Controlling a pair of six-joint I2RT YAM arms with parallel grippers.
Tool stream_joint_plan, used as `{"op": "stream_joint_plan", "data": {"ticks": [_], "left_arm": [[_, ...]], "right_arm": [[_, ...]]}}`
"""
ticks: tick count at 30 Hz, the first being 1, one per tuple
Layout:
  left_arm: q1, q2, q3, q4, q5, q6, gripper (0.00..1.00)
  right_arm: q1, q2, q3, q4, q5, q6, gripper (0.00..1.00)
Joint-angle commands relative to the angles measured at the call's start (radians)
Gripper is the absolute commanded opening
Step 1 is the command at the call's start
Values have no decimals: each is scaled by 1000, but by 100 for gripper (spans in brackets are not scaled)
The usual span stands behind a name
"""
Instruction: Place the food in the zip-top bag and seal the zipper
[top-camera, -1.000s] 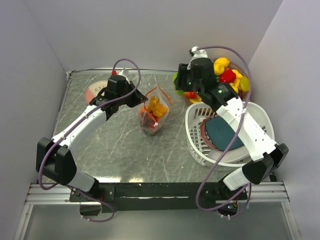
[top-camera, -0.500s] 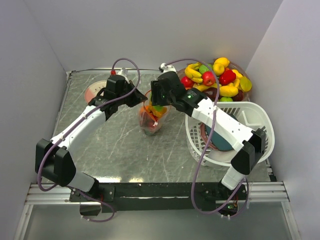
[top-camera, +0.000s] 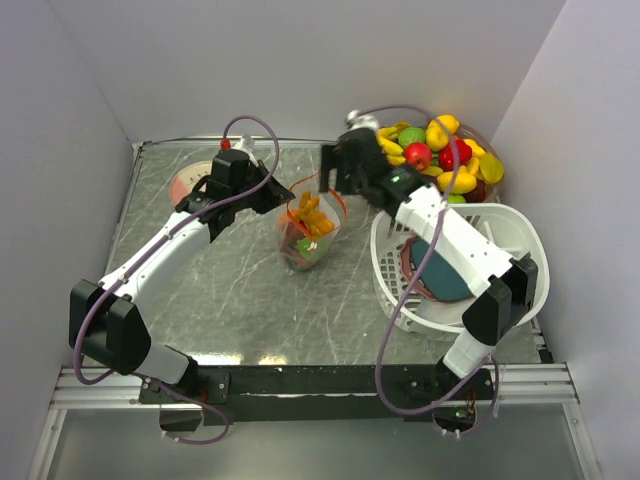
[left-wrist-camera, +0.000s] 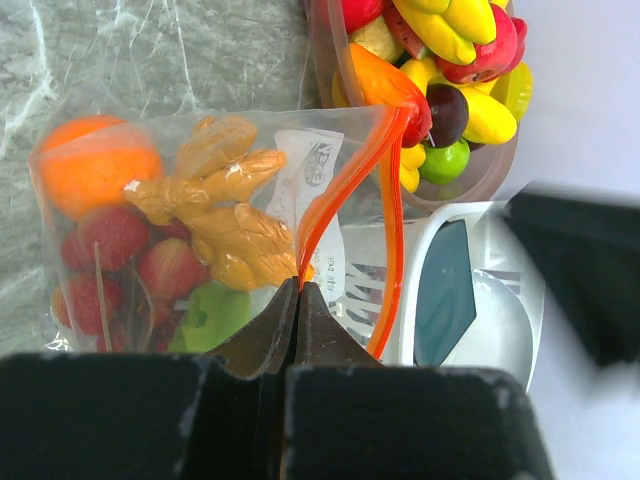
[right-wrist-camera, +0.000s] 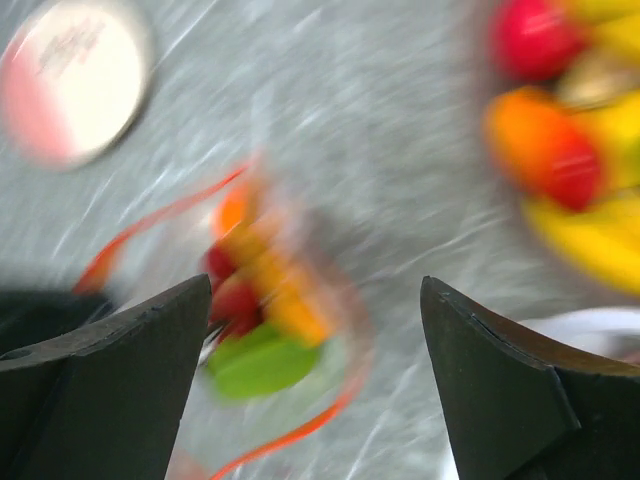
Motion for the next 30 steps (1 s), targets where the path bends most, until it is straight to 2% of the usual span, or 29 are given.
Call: {"op": "stream_joint_plan", "data": {"ticks": [1,6,11,18,30], "left_arm": [[-3,-39,1,45,-8,18,1],[-3,-34,8,44,-4,21,1],[-1,-34,18,35,-10,27,1],[2,-27,22,29,-10,33,1],[3,-16,41,22,-7,36,1]], "right_arm": [[-196,9,84,8,75,-20,92],[-349,84,104,73,78,-19,92],[-446,135,141,129,40,6,93],[-518,129,112,217,27,68,98],[-610,267,170,248,-108,167,100]]}}
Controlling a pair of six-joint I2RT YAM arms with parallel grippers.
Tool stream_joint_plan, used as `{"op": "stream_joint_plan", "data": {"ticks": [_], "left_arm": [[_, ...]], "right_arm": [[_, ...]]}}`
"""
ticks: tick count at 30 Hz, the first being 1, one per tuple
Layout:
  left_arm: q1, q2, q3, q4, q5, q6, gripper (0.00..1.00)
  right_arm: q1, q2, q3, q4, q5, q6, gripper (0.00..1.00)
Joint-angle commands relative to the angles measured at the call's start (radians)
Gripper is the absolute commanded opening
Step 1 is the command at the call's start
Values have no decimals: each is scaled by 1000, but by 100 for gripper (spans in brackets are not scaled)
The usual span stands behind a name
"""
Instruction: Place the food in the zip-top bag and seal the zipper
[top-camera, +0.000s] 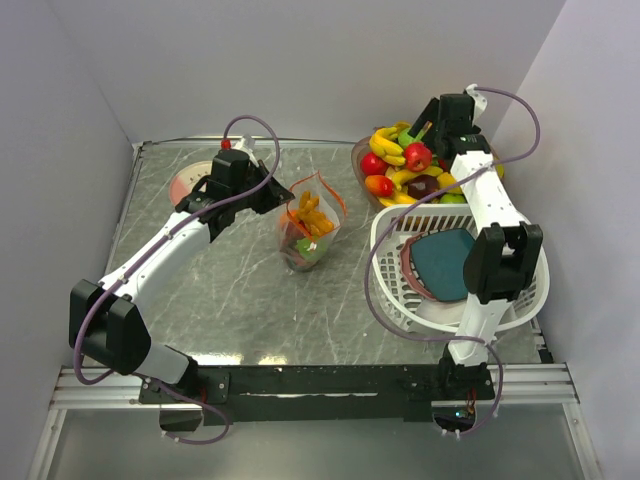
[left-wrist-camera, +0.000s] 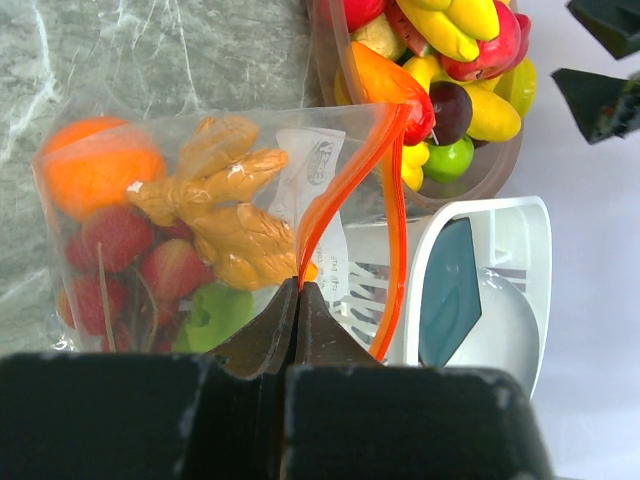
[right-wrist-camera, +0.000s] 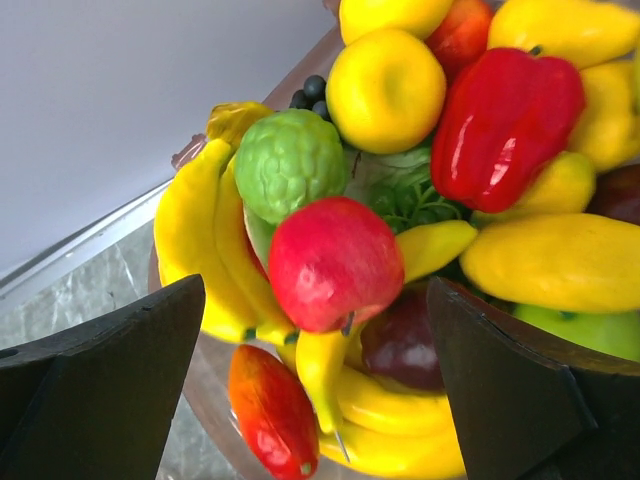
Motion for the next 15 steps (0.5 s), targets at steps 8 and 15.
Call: {"op": "stream_joint_plan", "data": {"ticks": [8,15], "left_arm": [[2,-17,38,20,-15,21,1],[2,-17,31,23,-15,18,1]], "right_arm": [[-42,102,42,88,-128,76,100],[-42,105,-16,116,-146,83,100]]}}
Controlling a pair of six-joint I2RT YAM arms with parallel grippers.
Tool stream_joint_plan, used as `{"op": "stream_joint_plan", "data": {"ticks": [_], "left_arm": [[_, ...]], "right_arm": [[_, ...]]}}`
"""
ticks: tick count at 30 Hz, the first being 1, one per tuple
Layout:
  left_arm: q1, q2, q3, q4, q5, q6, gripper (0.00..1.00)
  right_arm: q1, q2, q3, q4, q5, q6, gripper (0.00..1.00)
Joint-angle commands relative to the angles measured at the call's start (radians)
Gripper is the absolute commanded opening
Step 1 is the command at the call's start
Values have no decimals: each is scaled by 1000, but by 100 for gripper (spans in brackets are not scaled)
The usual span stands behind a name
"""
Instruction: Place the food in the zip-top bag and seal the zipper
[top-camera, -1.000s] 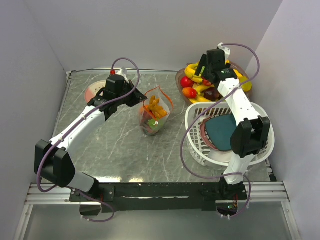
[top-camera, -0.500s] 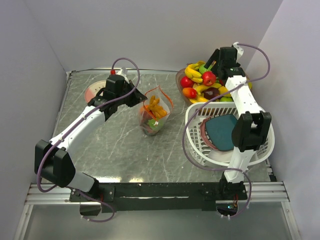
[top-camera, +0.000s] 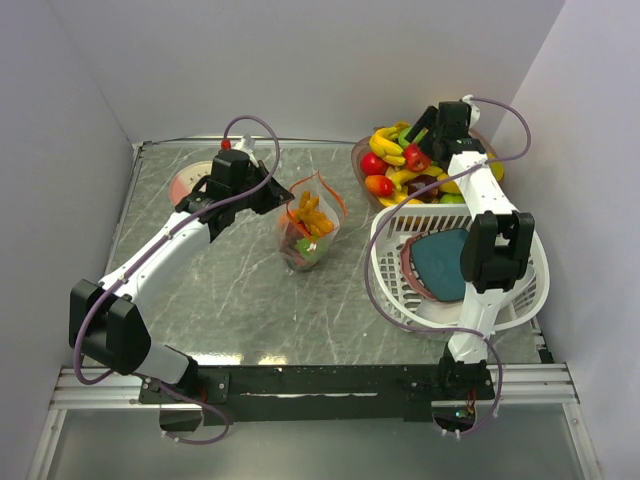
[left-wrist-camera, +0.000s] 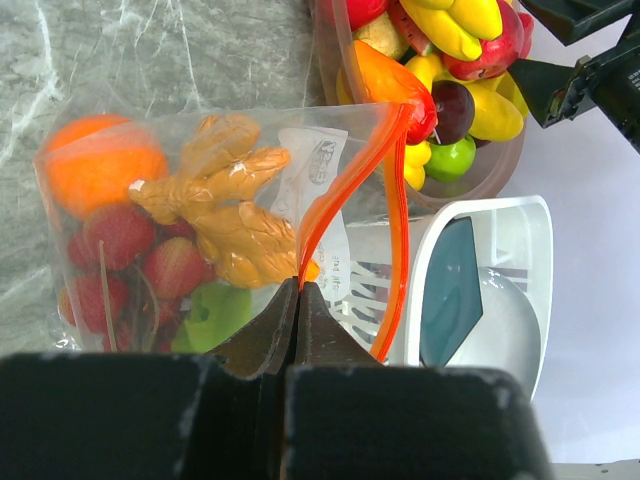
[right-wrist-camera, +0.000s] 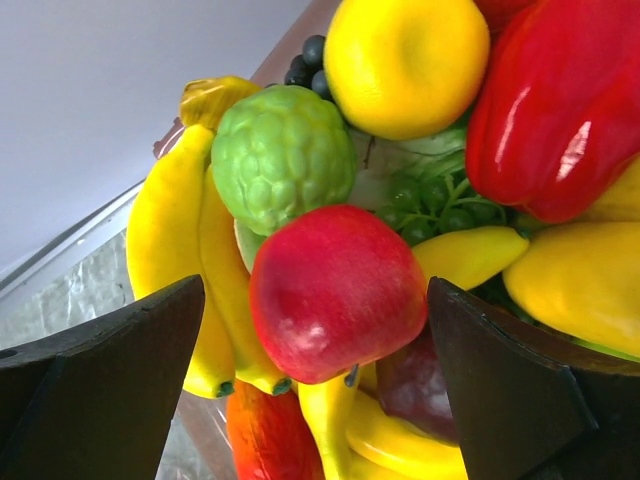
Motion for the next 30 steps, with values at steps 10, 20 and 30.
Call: {"op": "stream_joint_plan", "data": {"ticks": [10,20,30], "left_arm": [[3,-14,31,29,-12,18,1],[2,-5,34,30,-12,18,1],[3,-2,34,32,-13,20,1]], "right_arm": [[-6,12,-27,54,-11,10,100],[-6,35,-21,20,29,7,99],[-6,51,-35,26,21,5,95]]}}
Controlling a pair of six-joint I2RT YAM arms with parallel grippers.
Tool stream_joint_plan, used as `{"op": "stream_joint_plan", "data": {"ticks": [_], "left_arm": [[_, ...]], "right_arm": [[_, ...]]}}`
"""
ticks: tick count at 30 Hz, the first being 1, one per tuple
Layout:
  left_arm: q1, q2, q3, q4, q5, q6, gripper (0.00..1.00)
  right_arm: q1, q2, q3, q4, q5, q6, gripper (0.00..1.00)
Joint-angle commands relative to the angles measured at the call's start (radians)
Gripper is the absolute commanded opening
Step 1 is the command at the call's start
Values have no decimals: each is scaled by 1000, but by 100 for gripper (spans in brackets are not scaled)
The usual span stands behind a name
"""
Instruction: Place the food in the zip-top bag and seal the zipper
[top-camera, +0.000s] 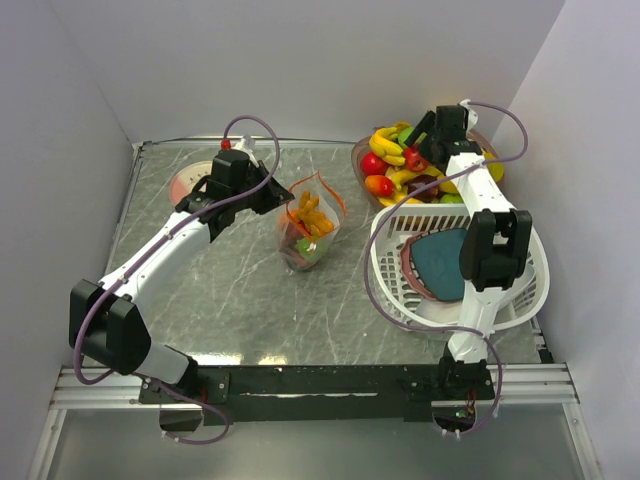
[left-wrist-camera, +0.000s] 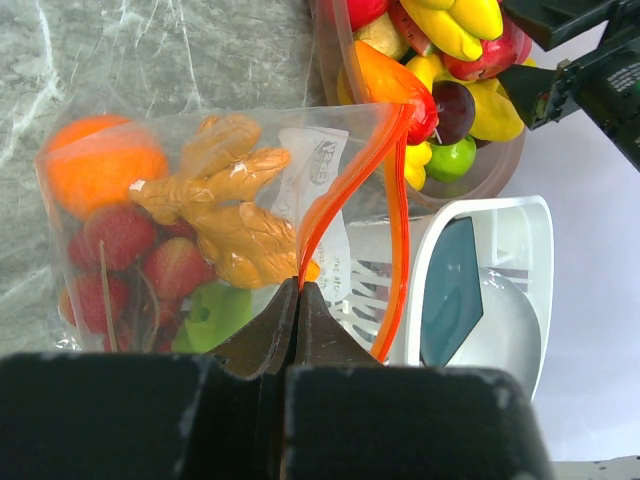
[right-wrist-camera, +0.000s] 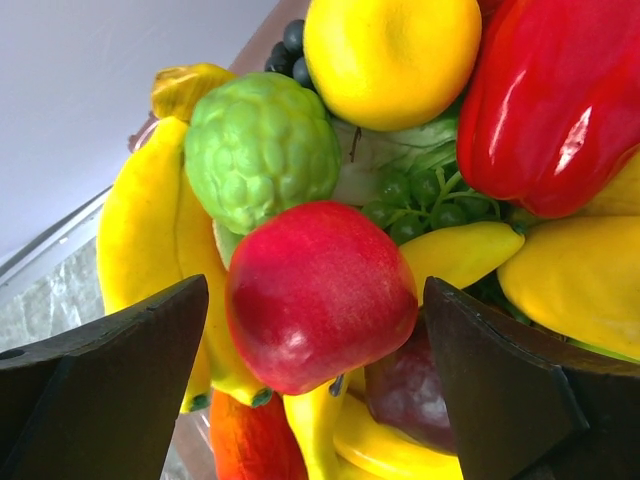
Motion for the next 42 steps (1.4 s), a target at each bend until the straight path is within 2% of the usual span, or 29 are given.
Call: {"op": "stream_joint_plan", "data": {"ticks": [1,7,10,13,14,17,23,32,36,40,42], "left_arm": [[2,-2,36,32,-12,18,1],[3,1,36,35,-12,15,1],[3,2,34,35,-12,15,1],[3,4,34,36,-12,15,1],[3,4,36,35,-12,17,1],[2,2,34,36,-12,15,1],[2,5,38,36,-12,17,1],[2,7,42,35,-9,17,1],[2,2,38,39,-9,17,1],[2,7,39,38,-6,14,1],[2,7,39,41,-8,14,1]], "right_arm": [[-4,33,-19,18,13,7,95],[-4,47,-9,8,10,4,93],[-5,40,-17,15,10,4,89],[-5,29,-17,11,19,1,81],[-5,23,-16,8,22,1,75],[-5,-5,-17,0,42,-4,65],[-5,-75,-20,-23,95,-13,51],[-2,-230,-72,-47,108,-16,48],[36,-380,-204,-20,73,-18,47],[163,-508,-279,-14,88,-47,46],[270,-552,-289,-27,92,-53,47]]}}
